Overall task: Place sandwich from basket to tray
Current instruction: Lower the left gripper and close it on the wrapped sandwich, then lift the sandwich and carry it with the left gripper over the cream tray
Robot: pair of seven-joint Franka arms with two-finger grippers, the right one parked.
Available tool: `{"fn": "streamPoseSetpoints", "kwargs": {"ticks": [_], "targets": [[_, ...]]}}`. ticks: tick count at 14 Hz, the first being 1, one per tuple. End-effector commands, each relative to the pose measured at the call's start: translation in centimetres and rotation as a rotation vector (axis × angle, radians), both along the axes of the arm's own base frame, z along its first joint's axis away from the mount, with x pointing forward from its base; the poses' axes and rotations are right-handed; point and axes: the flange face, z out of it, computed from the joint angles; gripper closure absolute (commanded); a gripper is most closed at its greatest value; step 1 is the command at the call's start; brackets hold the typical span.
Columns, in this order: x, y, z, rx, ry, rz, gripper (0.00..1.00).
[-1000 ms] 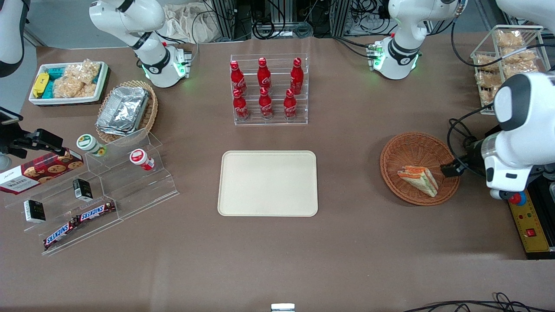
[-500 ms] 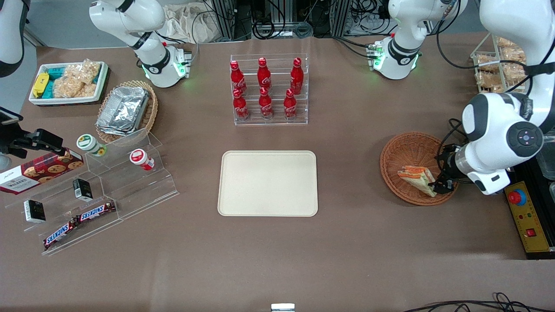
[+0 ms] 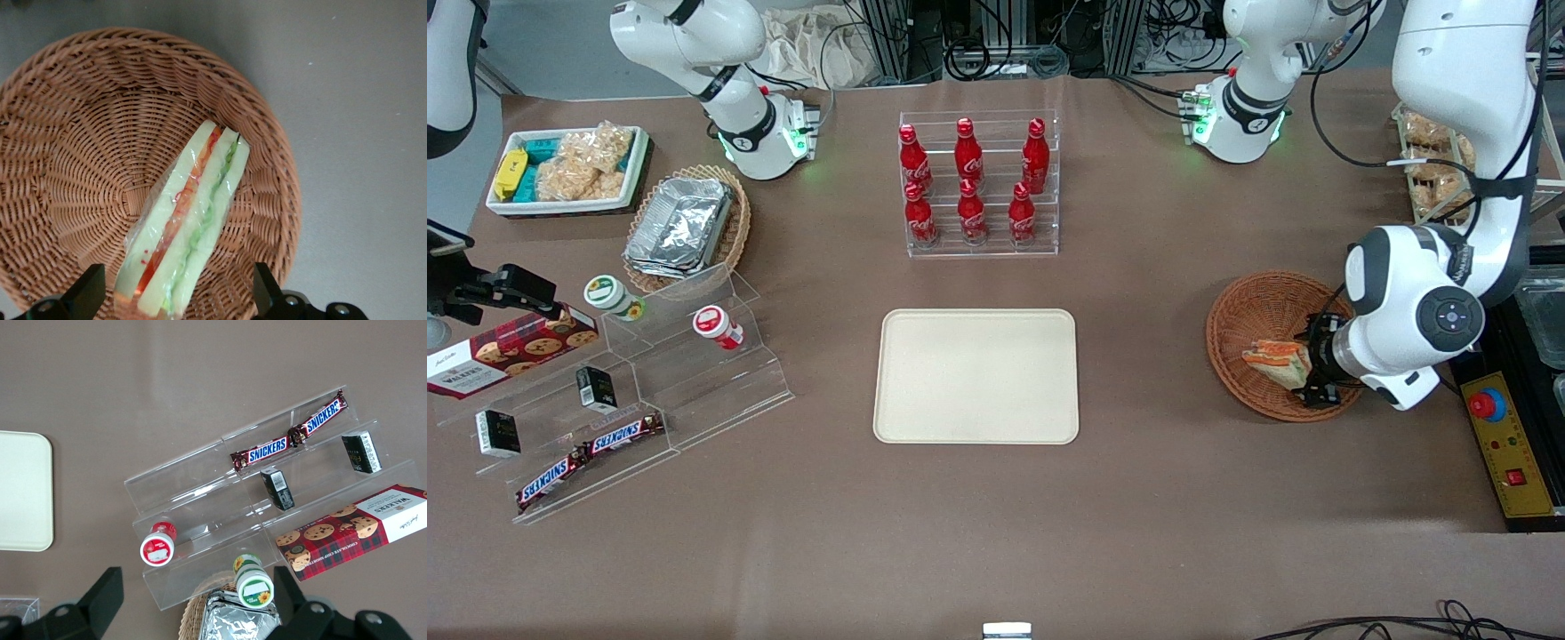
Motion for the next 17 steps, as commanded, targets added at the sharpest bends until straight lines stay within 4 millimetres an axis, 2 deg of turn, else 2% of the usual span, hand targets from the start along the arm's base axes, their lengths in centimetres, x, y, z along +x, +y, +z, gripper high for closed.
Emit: {"fn": "streamPoseSetpoints", "kwargs": {"ticks": [1,3,4,5,8,11,13,17], "targets": [[-2.4,-0.2,-2.2,0.030,-0.004,-0.008,0.00],[-2.9,-0.1,-3.4,0.024,-0.029,-0.009,0.00],[-2.7,-0.1,-3.6,0.024,-0.031,-0.007,0.23],[-2.7,-0.1,-3.2,0.025,-0.036,-0.011,0.84],[-2.3,-1.2,-2.7,0.038,-0.049,-0.024,1.00],[-1.7,-1.4,-1.3,0.077,-0.060,-0.062,1.00],[-0.3,-1.7,2.1,0.090,-0.002,-0.095,1.00],[2.7,-6.7,11.0,0.049,0.060,-0.258,1.00]]}}
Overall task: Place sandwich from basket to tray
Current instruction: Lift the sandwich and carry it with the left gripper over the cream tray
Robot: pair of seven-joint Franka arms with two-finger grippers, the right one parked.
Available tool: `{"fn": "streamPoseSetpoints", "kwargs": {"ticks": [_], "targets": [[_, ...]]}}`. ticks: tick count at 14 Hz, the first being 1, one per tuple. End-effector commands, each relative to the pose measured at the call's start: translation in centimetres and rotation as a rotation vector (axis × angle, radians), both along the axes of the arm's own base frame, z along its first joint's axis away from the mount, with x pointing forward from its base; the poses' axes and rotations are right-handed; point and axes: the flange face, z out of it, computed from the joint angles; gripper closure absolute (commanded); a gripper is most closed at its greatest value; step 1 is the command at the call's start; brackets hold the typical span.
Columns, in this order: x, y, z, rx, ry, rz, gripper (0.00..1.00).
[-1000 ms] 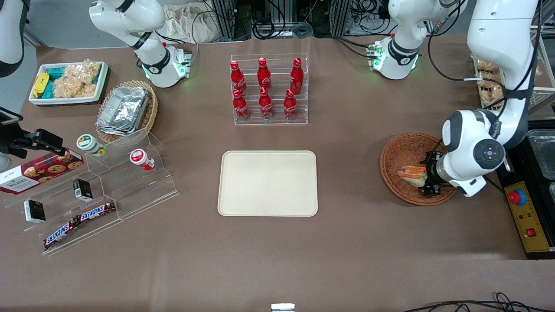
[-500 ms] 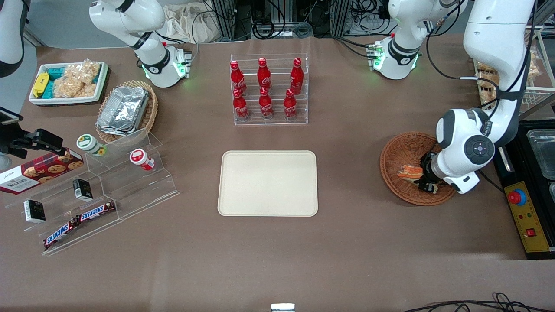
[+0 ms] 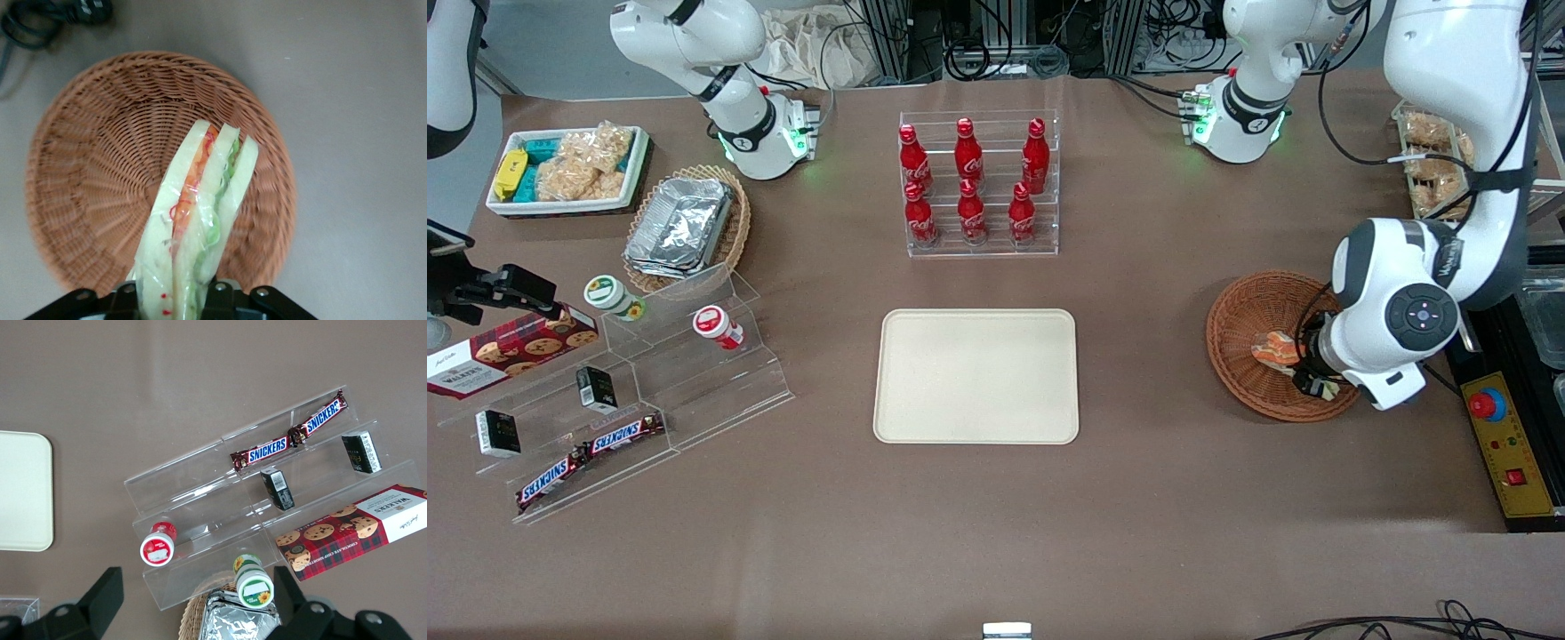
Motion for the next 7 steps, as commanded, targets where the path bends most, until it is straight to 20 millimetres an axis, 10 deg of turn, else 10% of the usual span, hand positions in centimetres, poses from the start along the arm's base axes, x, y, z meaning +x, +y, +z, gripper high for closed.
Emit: {"fn": "streamPoseSetpoints", "kwargs": {"ticks": [1,4,7], "targets": [[1.3,-4.9,6.6,-0.072,0.012,-0.154,1.00],[0.8,-13.7,11.6,-0.180,-0.009,-0.565,1.00],[-1.5,-22.0,10.8,-0.225,-0.008,-0.725,1.00]]}}
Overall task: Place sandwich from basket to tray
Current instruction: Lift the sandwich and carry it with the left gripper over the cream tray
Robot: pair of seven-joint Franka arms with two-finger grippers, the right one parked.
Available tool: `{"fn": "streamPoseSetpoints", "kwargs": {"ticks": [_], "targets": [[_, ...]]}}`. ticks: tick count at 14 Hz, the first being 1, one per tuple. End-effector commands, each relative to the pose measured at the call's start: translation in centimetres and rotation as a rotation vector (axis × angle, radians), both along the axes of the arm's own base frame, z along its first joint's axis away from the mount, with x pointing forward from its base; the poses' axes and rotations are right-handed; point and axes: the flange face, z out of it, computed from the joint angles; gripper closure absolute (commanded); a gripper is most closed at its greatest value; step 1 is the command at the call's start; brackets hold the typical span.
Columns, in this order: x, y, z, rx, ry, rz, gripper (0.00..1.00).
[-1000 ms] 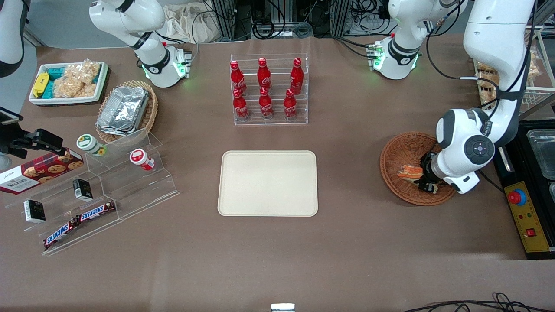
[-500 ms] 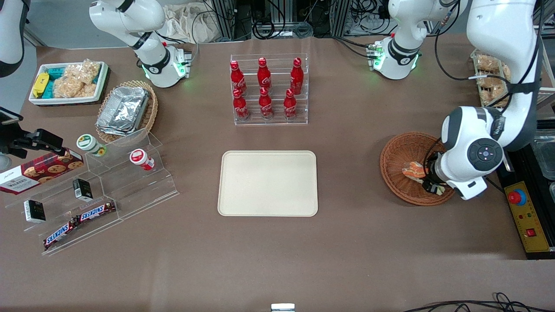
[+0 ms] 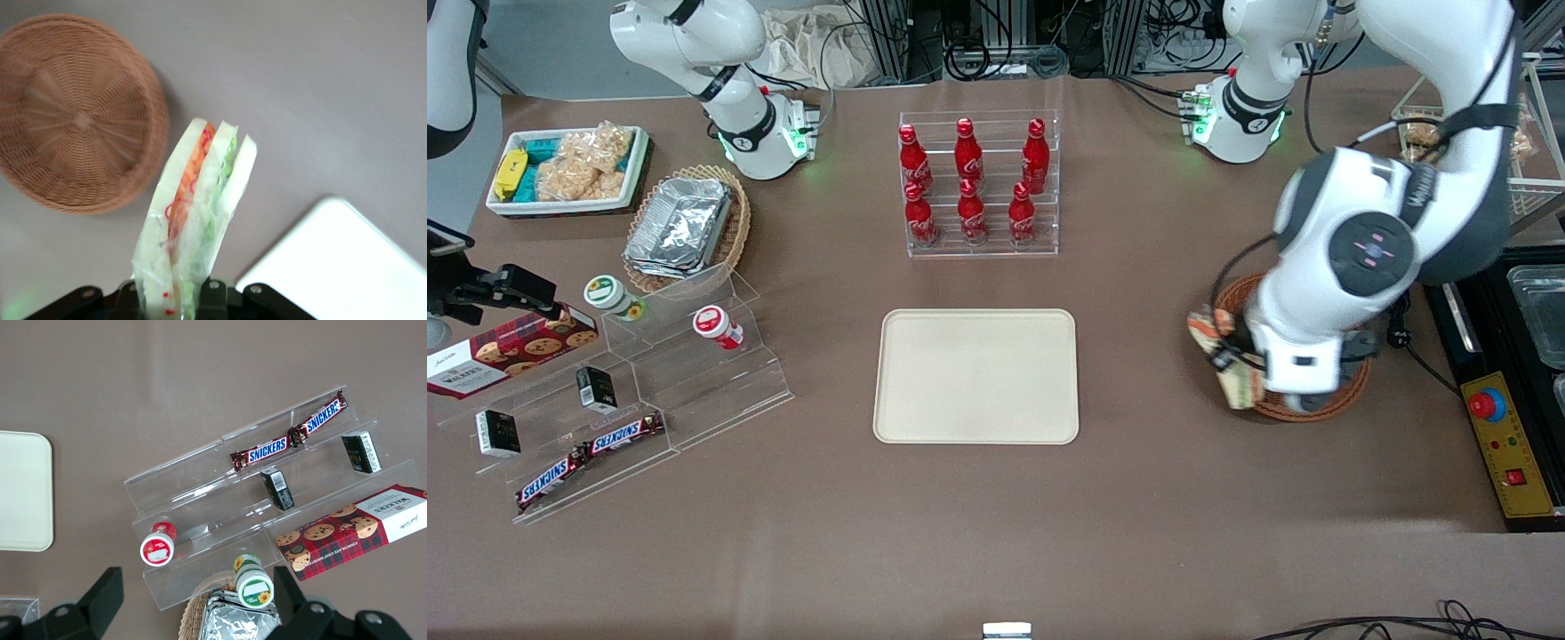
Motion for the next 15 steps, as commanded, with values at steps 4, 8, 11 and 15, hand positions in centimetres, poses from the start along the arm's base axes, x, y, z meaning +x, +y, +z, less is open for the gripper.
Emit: {"fn": "streamPoseSetpoints", "kwargs": {"ticks": [4,8,11,15], "targets": [[-0.4,-15.0,-9.2,-0.131,0.004,-0.258,1.00],[-0.9,-19.5,-16.8,-0.091,0.036,-0.311,1.00],[-1.8,-20.3,-20.4,-0.075,0.066,-0.332,1.00],[-2.0,-20.3,-22.6,-0.053,0.080,-0.353,0.02]]}}
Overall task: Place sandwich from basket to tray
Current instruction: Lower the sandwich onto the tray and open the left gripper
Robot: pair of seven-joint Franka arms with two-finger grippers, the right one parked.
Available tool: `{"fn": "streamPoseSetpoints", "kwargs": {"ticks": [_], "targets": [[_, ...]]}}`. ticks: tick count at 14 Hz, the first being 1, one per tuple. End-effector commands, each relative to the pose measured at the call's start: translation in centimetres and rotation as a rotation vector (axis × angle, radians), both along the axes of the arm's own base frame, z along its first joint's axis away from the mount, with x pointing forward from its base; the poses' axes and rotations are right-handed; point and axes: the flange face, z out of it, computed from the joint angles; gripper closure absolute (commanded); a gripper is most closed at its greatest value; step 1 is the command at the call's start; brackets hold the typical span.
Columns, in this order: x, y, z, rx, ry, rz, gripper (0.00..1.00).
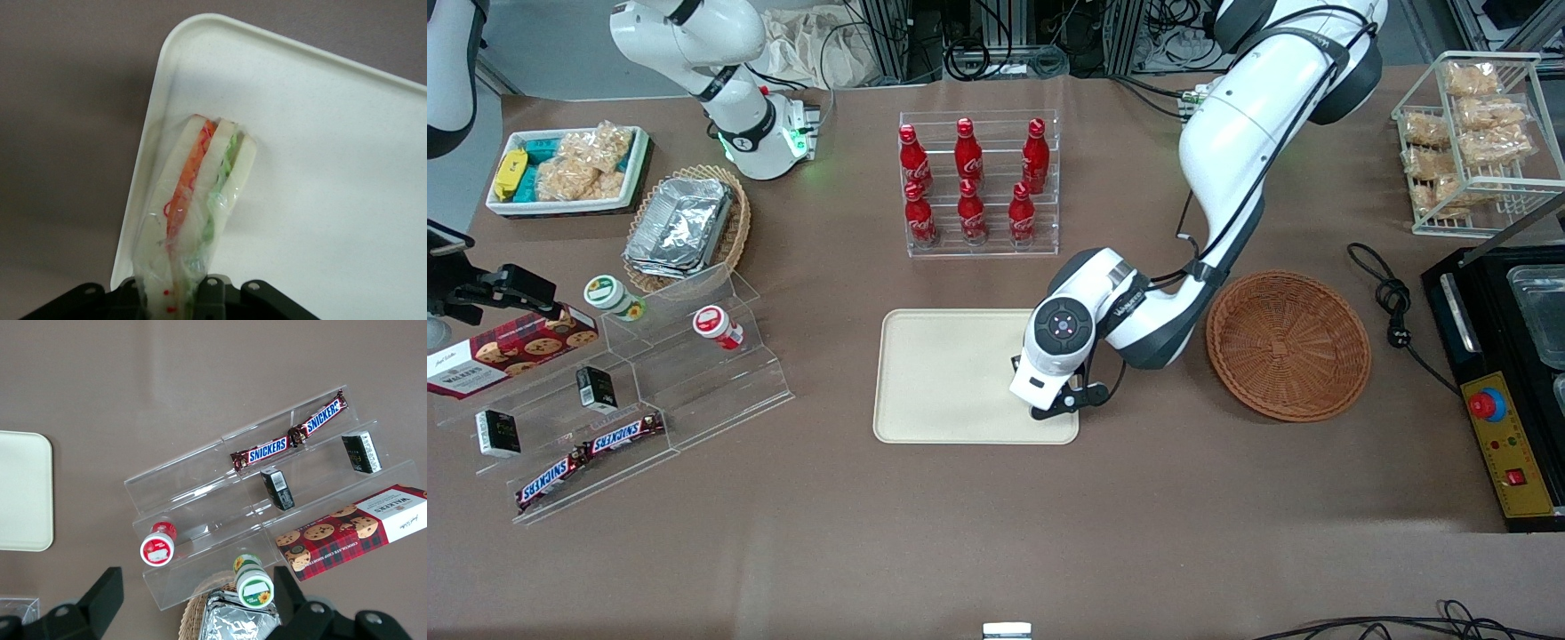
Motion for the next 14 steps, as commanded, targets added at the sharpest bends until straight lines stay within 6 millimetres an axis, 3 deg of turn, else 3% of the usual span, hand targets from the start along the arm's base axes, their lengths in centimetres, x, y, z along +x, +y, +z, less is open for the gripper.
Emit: {"fn": "streamPoseSetpoints", "kwargs": {"ticks": [1,4,5,7,10,13,14], "targets": [[0.6,-0.5,0.8,0.005,-0.029,-0.014,0.00],[1.6,0.3,3.4,0.001,-0.058,0.001,0.00],[1.8,0.5,5.4,-0.002,-0.084,0.000,0.00],[3.3,2.8,9.9,0.003,-0.130,0.028,0.00],[5.5,9.6,18.0,0.010,-0.163,0.118,0.00],[5.3,16.4,22.3,0.025,-0.100,0.075,0.00],[5.3,20.2,23.3,0.036,-0.102,0.069,0.00]]}}
